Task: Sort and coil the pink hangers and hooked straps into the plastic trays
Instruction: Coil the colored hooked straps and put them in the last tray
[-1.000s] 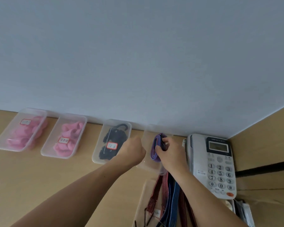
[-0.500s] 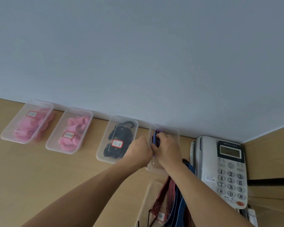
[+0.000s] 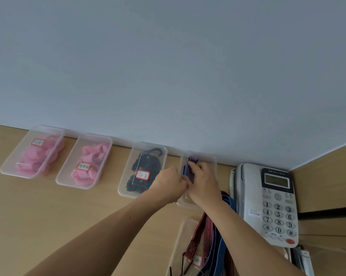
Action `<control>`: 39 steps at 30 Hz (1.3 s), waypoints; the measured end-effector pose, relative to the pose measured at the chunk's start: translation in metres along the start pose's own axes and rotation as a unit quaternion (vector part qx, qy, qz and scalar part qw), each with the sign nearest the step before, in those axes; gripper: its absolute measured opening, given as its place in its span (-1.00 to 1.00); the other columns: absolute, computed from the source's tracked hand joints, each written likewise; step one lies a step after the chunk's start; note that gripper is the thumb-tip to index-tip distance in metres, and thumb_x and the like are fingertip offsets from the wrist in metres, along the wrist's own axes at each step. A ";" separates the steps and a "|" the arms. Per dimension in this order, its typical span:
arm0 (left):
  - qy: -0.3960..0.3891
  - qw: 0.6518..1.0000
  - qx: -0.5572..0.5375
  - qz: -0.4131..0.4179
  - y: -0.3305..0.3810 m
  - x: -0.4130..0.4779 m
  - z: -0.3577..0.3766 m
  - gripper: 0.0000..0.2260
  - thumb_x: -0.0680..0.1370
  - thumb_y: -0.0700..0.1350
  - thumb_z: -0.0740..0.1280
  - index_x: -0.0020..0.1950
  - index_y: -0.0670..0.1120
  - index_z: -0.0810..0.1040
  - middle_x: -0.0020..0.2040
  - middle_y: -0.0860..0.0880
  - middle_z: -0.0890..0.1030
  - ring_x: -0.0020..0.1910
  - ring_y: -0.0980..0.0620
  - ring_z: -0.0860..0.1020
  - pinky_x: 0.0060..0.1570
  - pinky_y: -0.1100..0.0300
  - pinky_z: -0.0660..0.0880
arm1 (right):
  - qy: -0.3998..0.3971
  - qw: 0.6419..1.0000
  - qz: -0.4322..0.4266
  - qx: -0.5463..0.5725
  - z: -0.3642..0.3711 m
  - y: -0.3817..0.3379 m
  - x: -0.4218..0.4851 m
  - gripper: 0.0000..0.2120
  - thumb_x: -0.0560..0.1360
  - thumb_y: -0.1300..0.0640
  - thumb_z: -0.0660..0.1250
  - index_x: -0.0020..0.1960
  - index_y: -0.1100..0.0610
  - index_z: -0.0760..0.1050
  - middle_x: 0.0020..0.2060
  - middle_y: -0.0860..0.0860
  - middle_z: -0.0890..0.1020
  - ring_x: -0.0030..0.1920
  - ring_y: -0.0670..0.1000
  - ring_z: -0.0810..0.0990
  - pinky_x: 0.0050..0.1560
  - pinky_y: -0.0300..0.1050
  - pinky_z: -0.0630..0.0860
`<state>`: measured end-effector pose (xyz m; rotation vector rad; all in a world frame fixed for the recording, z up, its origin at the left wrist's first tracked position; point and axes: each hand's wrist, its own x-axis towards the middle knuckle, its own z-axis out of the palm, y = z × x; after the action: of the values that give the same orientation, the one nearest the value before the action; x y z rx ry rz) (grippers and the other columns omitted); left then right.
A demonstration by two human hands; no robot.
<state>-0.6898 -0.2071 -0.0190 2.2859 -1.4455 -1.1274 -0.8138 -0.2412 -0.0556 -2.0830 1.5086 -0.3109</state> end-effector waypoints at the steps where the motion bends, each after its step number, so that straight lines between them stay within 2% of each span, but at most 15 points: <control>1: 0.006 1.000 0.008 0.002 -0.001 -0.001 -0.001 -0.68 0.55 0.00 0.21 0.19 -0.19 0.44 -0.14 -0.08 0.56 -0.26 -0.12 0.65 -0.29 0.11 0.60 | 0.002 1.000 -0.001 -0.001 0.001 0.000 -0.001 -0.50 0.54 -0.01 0.31 0.45 0.04 0.35 0.17 0.03 0.45 0.13 0.06 0.49 0.05 -0.11 0.46; 3: 0.016 1.000 0.021 0.009 -0.003 -0.002 -0.003 -0.67 0.55 -0.01 0.24 0.22 -0.19 0.44 -0.04 -0.12 0.57 -0.19 -0.13 0.62 -0.17 0.03 0.60 | 0.002 1.000 -0.002 -0.004 0.001 -0.001 -0.003 -0.49 0.53 0.05 0.31 0.46 0.07 0.35 0.21 0.03 0.46 0.20 0.07 0.45 0.14 -0.06 0.46; 5: 0.024 0.999 0.030 0.023 -0.006 -0.004 -0.005 -0.70 0.55 -0.10 0.22 0.24 -0.19 0.45 0.06 -0.16 0.60 -0.06 -0.15 0.60 -0.05 -0.02 0.58 | 0.010 1.000 -0.005 -0.004 -0.002 -0.002 -0.006 -0.48 0.51 0.14 0.29 0.46 0.11 0.36 0.25 0.02 0.46 0.25 0.09 0.42 0.24 -0.05 0.41; 8: 0.043 0.995 0.063 0.061 -0.007 -0.009 -0.009 -0.68 0.56 -0.18 0.17 0.30 -0.12 0.46 0.20 -0.12 0.59 0.13 -0.16 0.56 0.10 -0.02 0.52 | 0.046 0.999 -0.019 -0.017 -0.012 -0.003 -0.014 -0.55 0.51 0.24 0.25 0.40 0.12 0.45 0.27 0.02 0.48 0.25 0.11 0.41 0.30 -0.07 0.37; 10: 0.056 0.989 0.096 0.095 -0.004 -0.013 -0.012 -0.68 0.57 -0.18 0.14 0.30 -0.06 0.48 0.23 -0.08 0.57 0.16 -0.15 0.55 0.10 0.00 0.50 | 0.058 0.998 -0.024 -0.020 -0.020 -0.003 -0.024 -0.60 0.53 0.26 0.23 0.35 0.09 0.50 0.26 0.00 0.50 0.25 0.09 0.41 0.30 -0.07 0.36; 13: 0.072 0.978 0.138 0.141 0.004 -0.023 -0.015 -0.68 0.56 -0.19 0.13 0.27 -0.05 0.48 0.20 -0.07 0.55 0.09 -0.16 0.57 -0.06 0.04 0.46 | 0.066 0.998 -0.018 -0.015 -0.033 -0.001 -0.047 -0.63 0.55 0.25 0.22 0.33 0.10 0.52 0.26 0.00 0.51 0.29 0.05 0.40 0.34 -0.12 0.34; 16: 0.076 0.965 0.155 0.196 0.014 -0.035 -0.013 -0.70 0.58 -0.15 0.16 0.28 -0.03 0.51 0.19 -0.08 0.56 0.07 -0.15 0.57 -0.10 0.08 0.41 | 0.108 0.994 0.013 -0.009 -0.044 0.006 -0.079 -0.70 0.56 0.20 0.25 0.26 0.10 0.55 0.20 0.00 0.55 0.24 0.01 0.45 0.21 -0.19 0.37; 20: 0.009 0.956 0.126 0.264 0.021 -0.055 0.002 -0.64 0.57 -0.18 0.16 0.33 -0.02 0.51 0.29 -0.01 0.56 0.19 -0.07 0.55 0.08 0.11 0.45 | 0.155 0.979 0.129 0.006 -0.053 0.022 -0.127 -0.77 0.56 0.08 0.30 0.20 0.04 0.55 0.03 -0.06 0.58 -0.03 -0.10 0.53 0.00 -0.24 0.43; 22: -0.046 0.950 0.110 0.288 0.022 -0.065 0.013 -0.66 0.57 -0.17 0.16 0.31 -0.02 0.52 0.26 0.01 0.59 0.19 -0.01 0.56 0.13 0.13 0.48 | 0.146 0.972 0.182 0.017 -0.051 0.029 -0.149 -0.79 0.54 0.05 0.33 0.16 0.04 0.55 -0.10 -0.10 0.60 -0.12 -0.13 0.55 -0.07 -0.20 0.50; 25: -0.102 0.940 0.094 0.313 0.021 -0.079 0.030 -0.68 0.58 -0.18 0.18 0.29 -0.07 0.56 0.23 -0.02 0.62 0.17 0.02 0.57 0.15 0.23 0.46 | 0.082 0.962 0.258 0.045 -0.039 0.035 -0.177 -0.81 0.50 0.00 0.37 0.08 0.03 0.54 -0.23 -0.13 0.61 -0.19 -0.12 0.59 -0.09 -0.12 0.57; 30: -0.128 0.944 0.073 0.297 0.022 -0.096 0.047 -0.69 0.57 -0.20 0.20 0.27 -0.11 0.57 0.21 -0.05 0.63 0.17 0.01 0.57 0.21 0.14 0.50 | 0.006 0.961 0.275 0.039 -0.019 0.042 -0.198 -0.81 0.47 -0.04 0.37 -0.01 0.05 0.51 -0.25 -0.07 0.61 -0.26 -0.11 0.58 -0.19 -0.13 0.56; 35: -0.111 0.956 0.069 0.263 0.029 -0.104 0.051 -0.70 0.56 -0.20 0.22 0.27 -0.11 0.57 0.21 -0.06 0.62 0.17 -0.01 0.57 0.21 0.10 0.50 | -0.028 0.961 0.274 0.029 -0.012 0.046 -0.197 -0.83 0.43 -0.08 0.35 -0.07 -0.04 0.42 -0.27 -0.10 0.60 -0.30 -0.12 0.58 -0.31 -0.13 0.52; 37: -0.104 0.960 0.066 0.252 0.033 -0.107 0.053 -0.70 0.56 -0.19 0.23 0.27 -0.12 0.57 0.20 -0.07 0.62 0.17 -0.02 0.57 0.22 0.10 0.50 | -0.028 0.958 0.278 0.064 -0.013 0.050 -0.195 -0.84 0.40 -0.06 0.37 -0.14 -0.07 0.41 -0.31 -0.10 0.60 -0.35 -0.14 0.58 -0.41 -0.18 0.43; 39: -0.099 0.962 0.062 0.247 0.036 -0.109 0.054 -0.69 0.56 -0.19 0.24 0.27 -0.12 0.57 0.20 -0.07 0.63 0.16 -0.02 0.57 0.22 0.09 0.50 | -0.027 0.949 0.290 0.125 -0.016 0.055 -0.193 -0.87 0.38 -0.02 0.39 -0.19 -0.04 0.45 -0.33 -0.08 0.61 -0.36 -0.14 0.57 -0.43 -0.21 0.36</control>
<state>-0.7771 -0.1217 0.0168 1.7559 -2.0637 -1.1468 -0.9319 -0.0782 -0.0483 -1.3653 1.8534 -0.2026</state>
